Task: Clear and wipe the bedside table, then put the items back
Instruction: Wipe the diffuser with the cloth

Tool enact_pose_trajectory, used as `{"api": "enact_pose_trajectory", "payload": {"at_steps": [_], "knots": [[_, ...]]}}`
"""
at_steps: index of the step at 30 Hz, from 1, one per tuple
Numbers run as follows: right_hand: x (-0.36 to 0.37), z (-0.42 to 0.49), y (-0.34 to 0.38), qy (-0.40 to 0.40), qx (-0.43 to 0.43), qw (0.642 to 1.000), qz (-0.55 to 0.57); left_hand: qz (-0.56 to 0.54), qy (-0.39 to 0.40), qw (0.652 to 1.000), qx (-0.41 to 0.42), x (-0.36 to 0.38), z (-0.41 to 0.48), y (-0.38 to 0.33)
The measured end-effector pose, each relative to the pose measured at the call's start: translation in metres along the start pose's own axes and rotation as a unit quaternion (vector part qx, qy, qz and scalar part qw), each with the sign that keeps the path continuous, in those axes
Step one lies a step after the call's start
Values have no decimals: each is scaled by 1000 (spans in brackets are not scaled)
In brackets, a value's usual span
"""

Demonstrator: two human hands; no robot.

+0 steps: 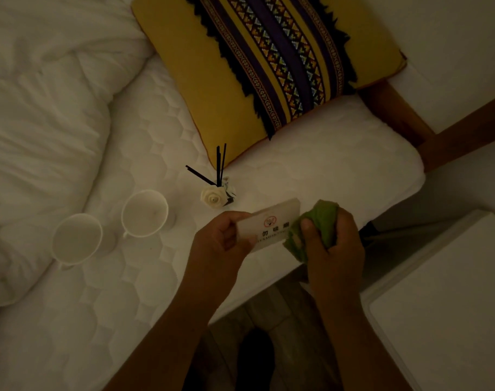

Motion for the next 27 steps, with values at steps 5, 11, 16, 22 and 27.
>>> {"api": "enact_pose_trajectory", "payload": {"at_steps": [5,11,16,22,27], "knots": [[29,-11,52,100,-106,989,-15,94,15,994,52,8,0,-9],[65,-21,71,163,-152,970,-98,121,-20,989,83,6,-8,-7],[41,0,40,109,-31,988,-107,93,-21,991,94,10,-15,-10],[24,4,21,104,54,992,-41,132,-18,988,79,12,-17,-8],[52,-18,44,156,-23,984,-77,193,-51,972,126,18,-21,-14]]}}
Point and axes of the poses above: each hand's wrist, its own z-axis towards the middle knuckle, its own x-axis out of the palm, y = z × x, the point moved 8 cm from there along z, towards the middle knuckle, and after that the axes turned 6 degrees about z, right-handed, at the moved point
